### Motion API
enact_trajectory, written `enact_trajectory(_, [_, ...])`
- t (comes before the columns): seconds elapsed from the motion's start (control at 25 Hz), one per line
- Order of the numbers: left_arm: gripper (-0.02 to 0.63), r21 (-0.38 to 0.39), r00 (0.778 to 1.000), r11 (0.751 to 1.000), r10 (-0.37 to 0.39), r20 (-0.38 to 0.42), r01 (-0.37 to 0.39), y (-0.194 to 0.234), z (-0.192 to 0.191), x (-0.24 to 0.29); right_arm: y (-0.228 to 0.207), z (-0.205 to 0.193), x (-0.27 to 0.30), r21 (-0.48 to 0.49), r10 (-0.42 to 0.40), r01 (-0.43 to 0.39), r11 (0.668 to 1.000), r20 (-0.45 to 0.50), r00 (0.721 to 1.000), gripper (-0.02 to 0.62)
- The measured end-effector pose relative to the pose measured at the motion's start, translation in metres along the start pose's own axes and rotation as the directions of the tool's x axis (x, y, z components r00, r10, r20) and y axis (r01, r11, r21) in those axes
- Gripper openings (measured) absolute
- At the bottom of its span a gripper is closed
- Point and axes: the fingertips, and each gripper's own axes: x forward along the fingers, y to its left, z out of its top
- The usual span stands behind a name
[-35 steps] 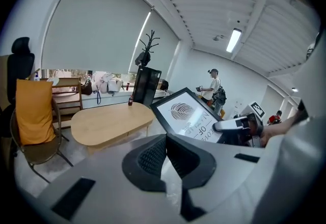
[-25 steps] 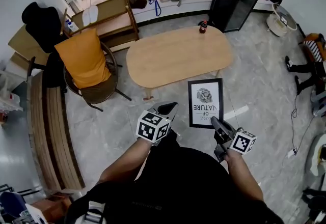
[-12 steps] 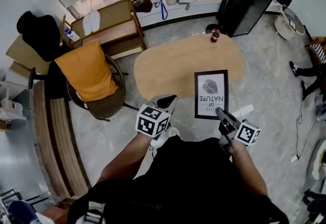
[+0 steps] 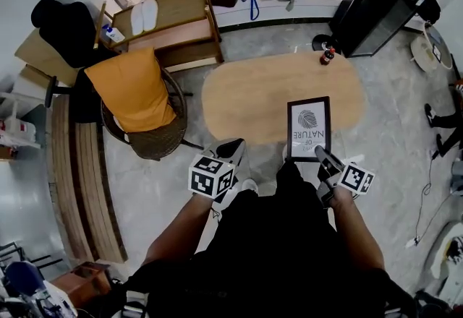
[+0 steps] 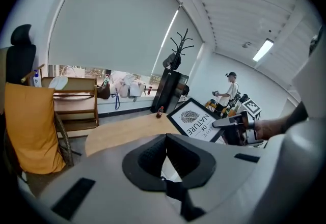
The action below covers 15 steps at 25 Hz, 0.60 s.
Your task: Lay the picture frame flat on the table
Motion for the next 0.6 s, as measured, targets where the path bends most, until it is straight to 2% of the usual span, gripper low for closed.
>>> enact_trajectory(0.2, [0.005, -0.051, 0.996, 0.995, 0.084, 0.021, -0.083, 0.021, 0.015, 0.014, -0.034, 0.029, 0.039, 0.025, 0.001, 0.001, 1.000, -0.077, 0.997, 0.017])
enact_trajectory(0.32, [0.005, -0.068, 0.992, 0.990, 0.124, 0.018, -0.123, 0.028, 0.028, 0.030, -0.067, 0.044, 0.071, 0.036, 0.000, 0.005, 0.999, -0.146, 0.989, 0.017])
enact_trajectory(0.4, [0.005, -0.060, 0.990, 0.988, 0.144, 0.002, -0.144, 0.034, 0.036, 0.049, -0.097, 0.052, 0.101, 0.078, 0.008, 0.006, 0.997, -0.179, 0.984, 0.017])
enact_trajectory(0.52, [0.005, -0.062, 0.984, 0.982, 0.180, -0.009, -0.180, 0.046, 0.051, 0.083, -0.150, 0.056, 0.147, 0.144, -0.027, 0.064, 0.987, -0.248, 0.968, 0.017])
enact_trajectory(0.6, [0.005, -0.072, 0.979, 0.977, 0.201, -0.018, -0.202, 0.051, 0.058, 0.103, -0.183, 0.055, 0.174, 0.141, -0.060, 0.108, 0.984, -0.308, 0.950, 0.017])
